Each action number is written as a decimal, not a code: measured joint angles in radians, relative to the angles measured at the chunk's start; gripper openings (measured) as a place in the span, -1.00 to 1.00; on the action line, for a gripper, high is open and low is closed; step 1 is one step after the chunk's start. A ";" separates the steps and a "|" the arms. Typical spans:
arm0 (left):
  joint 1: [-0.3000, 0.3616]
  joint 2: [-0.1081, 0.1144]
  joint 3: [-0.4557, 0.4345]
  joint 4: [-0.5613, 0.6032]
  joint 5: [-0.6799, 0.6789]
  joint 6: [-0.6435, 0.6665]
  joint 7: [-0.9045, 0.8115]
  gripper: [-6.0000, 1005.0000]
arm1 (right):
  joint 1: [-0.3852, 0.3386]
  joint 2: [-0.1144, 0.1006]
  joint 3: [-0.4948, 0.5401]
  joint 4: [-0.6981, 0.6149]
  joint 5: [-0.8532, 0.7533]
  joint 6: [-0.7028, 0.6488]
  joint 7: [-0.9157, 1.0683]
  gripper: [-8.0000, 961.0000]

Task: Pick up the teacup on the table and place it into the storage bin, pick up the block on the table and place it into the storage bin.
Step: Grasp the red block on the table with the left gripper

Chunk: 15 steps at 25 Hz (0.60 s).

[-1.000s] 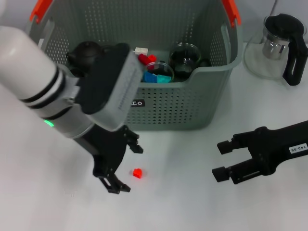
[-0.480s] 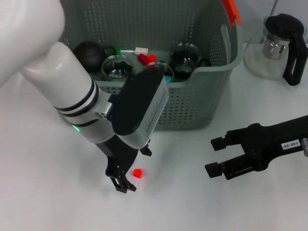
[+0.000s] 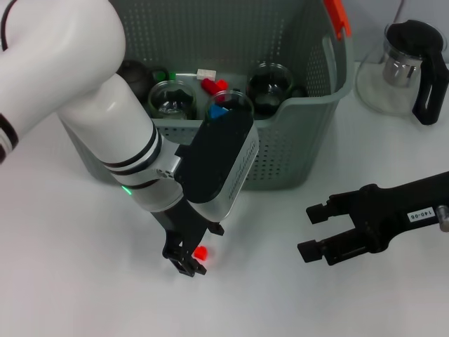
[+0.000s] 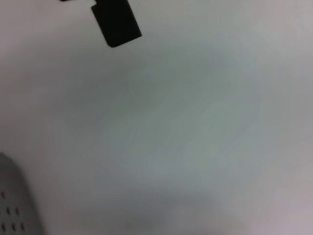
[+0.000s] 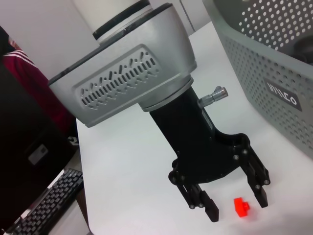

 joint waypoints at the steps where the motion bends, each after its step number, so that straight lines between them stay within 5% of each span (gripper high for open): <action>1: -0.001 0.000 0.001 -0.002 0.000 -0.002 -0.001 0.51 | -0.001 0.000 -0.001 0.001 0.000 0.001 -0.001 0.94; 15: -0.014 0.000 0.011 -0.054 0.000 -0.041 -0.016 0.16 | 0.002 0.001 -0.005 0.037 0.000 0.015 -0.030 0.94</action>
